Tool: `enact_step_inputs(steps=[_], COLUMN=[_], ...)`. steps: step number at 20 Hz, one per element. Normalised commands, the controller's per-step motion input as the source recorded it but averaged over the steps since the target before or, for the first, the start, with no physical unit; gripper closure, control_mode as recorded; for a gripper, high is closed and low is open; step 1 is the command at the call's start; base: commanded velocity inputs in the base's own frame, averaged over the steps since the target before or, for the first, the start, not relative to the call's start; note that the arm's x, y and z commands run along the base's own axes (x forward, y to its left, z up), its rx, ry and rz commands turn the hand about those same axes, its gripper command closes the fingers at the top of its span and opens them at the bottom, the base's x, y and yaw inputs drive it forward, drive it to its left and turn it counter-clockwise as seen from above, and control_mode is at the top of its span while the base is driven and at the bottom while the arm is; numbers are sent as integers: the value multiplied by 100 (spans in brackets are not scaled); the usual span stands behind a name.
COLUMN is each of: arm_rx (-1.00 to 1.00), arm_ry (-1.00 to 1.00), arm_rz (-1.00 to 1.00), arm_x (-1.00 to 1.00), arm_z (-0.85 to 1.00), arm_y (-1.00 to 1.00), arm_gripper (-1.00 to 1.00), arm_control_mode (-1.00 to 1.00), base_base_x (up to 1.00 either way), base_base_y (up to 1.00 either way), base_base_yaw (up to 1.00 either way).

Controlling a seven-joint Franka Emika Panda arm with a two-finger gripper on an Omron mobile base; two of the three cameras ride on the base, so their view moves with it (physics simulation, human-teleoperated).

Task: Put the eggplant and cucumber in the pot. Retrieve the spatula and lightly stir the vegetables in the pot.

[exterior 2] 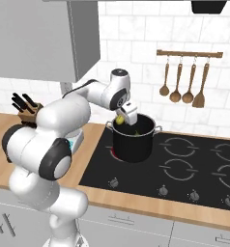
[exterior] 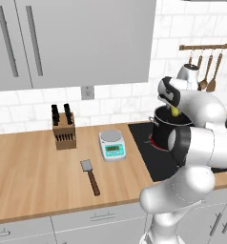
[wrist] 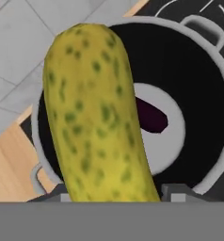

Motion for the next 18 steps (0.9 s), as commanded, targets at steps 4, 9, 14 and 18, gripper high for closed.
enact_step_inputs(steps=[4, 9, 14, 18], arm_rx=[0, -1, -4, -5], arm_ry=[0, -1, -5, -2], arm_rz=[0, 0, 0, 0], arm_x=[0, 5, 18, 2], arm_z=[-47, -33, -18, -20], arm_y=[-15, -11, -16, -3], arm_gripper=[100, 100, 100, -100], arm_control_mode=[-100, -100, -100, -100], base_base_x=[0, 0, 0, 0], base_base_y=[0, 0, 0, 0], base_base_yaw=[0, 0, 0, 0])
